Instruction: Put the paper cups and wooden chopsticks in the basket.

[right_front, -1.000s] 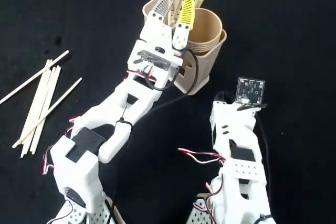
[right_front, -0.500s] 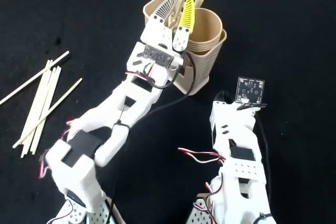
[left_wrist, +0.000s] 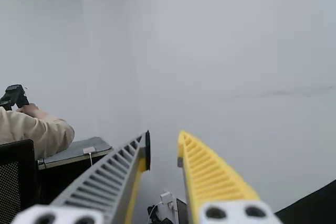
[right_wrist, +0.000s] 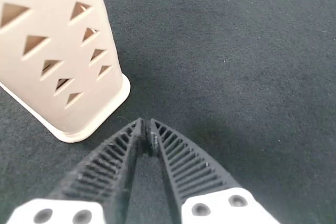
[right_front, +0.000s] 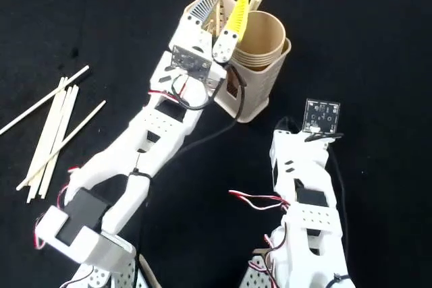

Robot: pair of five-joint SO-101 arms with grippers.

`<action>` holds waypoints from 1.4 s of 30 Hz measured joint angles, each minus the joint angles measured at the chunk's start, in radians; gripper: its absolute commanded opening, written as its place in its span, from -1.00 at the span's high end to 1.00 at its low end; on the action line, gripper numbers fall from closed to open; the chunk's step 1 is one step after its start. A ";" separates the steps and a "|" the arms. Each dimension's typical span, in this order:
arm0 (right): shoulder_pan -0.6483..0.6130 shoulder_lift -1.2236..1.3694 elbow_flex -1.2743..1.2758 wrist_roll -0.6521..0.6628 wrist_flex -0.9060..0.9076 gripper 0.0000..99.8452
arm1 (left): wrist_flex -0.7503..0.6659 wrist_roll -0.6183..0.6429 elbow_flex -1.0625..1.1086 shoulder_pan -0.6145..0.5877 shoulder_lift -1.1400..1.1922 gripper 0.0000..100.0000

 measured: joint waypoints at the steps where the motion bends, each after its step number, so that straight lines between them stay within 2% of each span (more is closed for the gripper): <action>1: 0.000 0.000 0.000 0.000 0.000 0.97 | 0.000 0.000 0.005 -0.002 -0.014 0.79; 5: 0.000 0.000 0.000 0.000 0.000 0.97 | 0.012 0.000 0.078 0.002 -0.124 0.79; 9: 0.000 0.000 0.000 0.000 0.000 0.97 | 0.180 0.015 0.124 0.002 -0.293 0.78; 12: 0.000 0.000 0.000 0.000 0.000 0.97 | 0.393 0.112 0.124 -0.014 -0.446 0.78; 17: 0.000 0.000 0.000 0.000 0.000 0.97 | 0.810 0.238 0.123 -0.112 -0.697 0.78; 24: 0.000 0.000 0.000 0.000 0.000 0.97 | 1.315 0.255 0.123 -0.388 -0.928 0.78; 29: 0.000 0.000 0.000 0.000 0.000 0.97 | 1.591 0.242 0.123 -0.614 -0.942 0.78; 33: 0.000 0.000 0.000 0.000 0.000 0.97 | 1.761 0.149 0.123 -0.727 -0.899 0.79; 37: 0.000 0.000 0.000 0.000 0.000 0.97 | 1.800 0.084 0.153 -0.758 -0.769 0.79; 42: 0.000 0.000 0.000 0.000 0.000 0.97 | 1.794 0.012 0.130 -0.760 -0.493 0.79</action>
